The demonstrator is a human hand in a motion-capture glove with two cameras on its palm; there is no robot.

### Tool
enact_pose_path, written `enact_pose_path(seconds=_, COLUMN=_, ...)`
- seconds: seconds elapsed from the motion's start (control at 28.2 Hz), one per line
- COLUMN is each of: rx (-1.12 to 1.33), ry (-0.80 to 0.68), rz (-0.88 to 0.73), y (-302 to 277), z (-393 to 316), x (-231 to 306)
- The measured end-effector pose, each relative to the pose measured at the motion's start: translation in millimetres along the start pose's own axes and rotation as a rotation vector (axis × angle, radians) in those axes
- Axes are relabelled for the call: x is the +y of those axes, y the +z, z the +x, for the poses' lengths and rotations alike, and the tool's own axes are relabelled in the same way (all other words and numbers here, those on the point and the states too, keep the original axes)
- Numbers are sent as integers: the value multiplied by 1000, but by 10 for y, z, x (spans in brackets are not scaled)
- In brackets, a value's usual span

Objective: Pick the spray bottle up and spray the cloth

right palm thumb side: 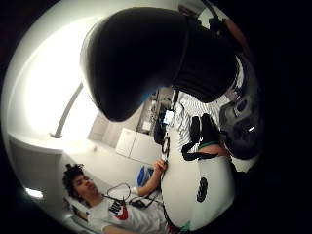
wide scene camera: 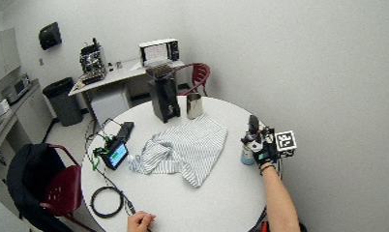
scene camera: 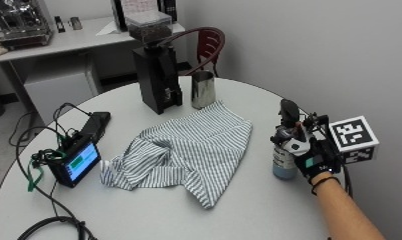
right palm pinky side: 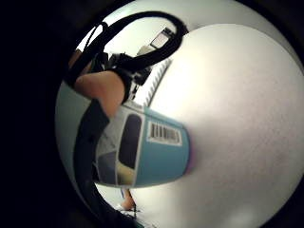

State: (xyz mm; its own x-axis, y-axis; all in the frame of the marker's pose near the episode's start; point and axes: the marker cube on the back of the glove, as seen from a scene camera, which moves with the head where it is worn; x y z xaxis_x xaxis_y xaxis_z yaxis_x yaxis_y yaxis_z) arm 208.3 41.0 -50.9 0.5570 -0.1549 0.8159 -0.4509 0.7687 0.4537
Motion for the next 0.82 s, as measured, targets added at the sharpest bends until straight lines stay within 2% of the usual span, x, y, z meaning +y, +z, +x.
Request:
enact_pose_path(seconds=0.14, rx=26, ry=-22, rz=-142, y=55, z=-459, x=-7)
enact_pose_path(seconds=0.32, rx=62, ry=35, rz=-322, y=198, z=-906, x=-32)
enact_pose_path(seconds=0.53, rx=110, ry=28, rz=-427, y=354, z=-1353, x=-150)
enact_pose_path(seconds=0.64, rx=174, ry=62, rz=-457, y=486, z=-1364, x=-145)
enact_pose_path(seconds=0.82, rx=263, ry=146, rz=-490, y=678, z=-872, x=-48)
